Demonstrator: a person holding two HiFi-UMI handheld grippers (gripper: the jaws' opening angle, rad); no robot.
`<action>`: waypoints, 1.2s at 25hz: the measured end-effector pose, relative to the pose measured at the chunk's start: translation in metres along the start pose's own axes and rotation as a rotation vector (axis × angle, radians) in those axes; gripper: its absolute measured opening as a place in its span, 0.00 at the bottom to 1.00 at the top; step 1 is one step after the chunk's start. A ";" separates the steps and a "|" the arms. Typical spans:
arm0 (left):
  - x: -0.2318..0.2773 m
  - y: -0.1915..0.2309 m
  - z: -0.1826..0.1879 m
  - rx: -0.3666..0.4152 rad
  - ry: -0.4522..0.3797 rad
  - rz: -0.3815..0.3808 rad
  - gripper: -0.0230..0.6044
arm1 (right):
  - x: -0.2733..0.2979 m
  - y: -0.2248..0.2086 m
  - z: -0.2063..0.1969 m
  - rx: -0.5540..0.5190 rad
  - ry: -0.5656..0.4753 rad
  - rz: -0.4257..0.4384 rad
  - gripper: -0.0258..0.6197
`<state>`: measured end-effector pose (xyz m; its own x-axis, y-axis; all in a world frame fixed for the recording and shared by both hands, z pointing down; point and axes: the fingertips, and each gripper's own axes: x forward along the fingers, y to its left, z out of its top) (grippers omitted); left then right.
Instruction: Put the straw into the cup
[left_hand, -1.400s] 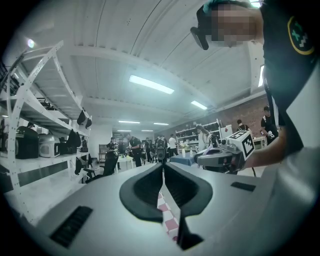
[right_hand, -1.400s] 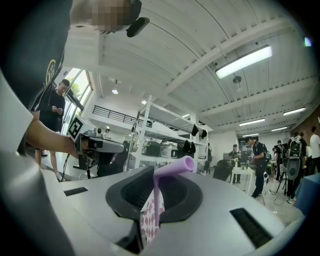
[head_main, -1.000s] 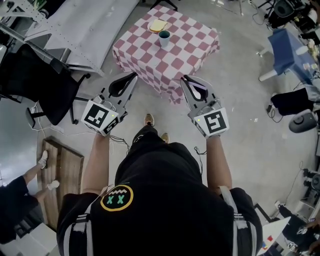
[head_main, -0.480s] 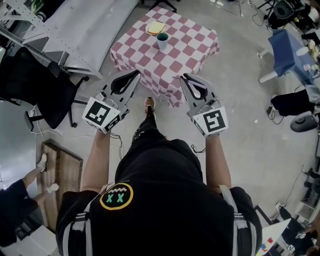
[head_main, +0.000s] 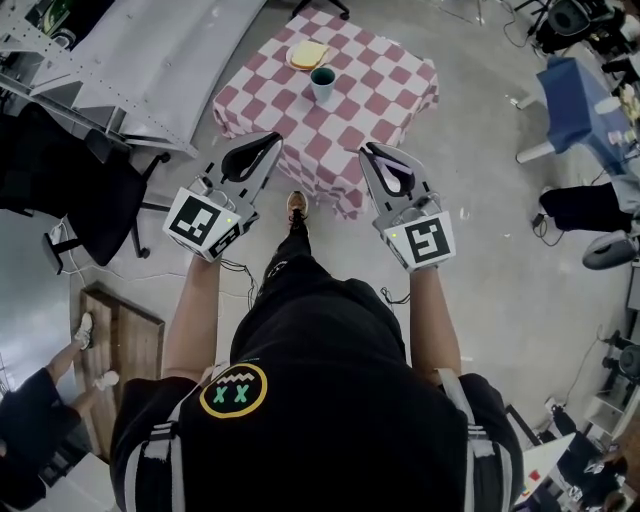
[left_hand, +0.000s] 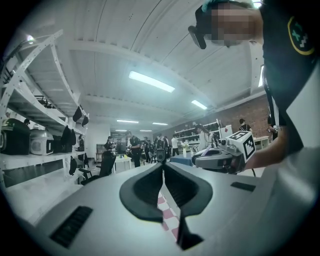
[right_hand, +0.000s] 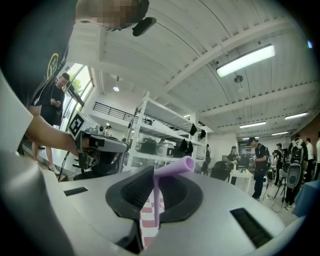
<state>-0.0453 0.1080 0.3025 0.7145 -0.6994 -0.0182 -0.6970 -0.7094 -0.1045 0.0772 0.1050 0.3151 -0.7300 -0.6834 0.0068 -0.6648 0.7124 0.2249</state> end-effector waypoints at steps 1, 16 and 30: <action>0.004 0.005 -0.003 -0.004 0.003 -0.006 0.08 | 0.005 -0.003 -0.003 0.001 0.003 -0.001 0.12; 0.076 0.110 -0.026 -0.014 0.001 -0.053 0.08 | 0.117 -0.068 -0.016 0.029 0.008 -0.041 0.13; 0.151 0.202 -0.038 -0.054 -0.021 -0.129 0.08 | 0.218 -0.127 -0.036 0.031 0.057 -0.089 0.13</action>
<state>-0.0805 -0.1444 0.3162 0.7989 -0.6007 -0.0290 -0.6014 -0.7971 -0.0540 0.0083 -0.1407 0.3233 -0.6580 -0.7518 0.0437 -0.7321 0.6522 0.1968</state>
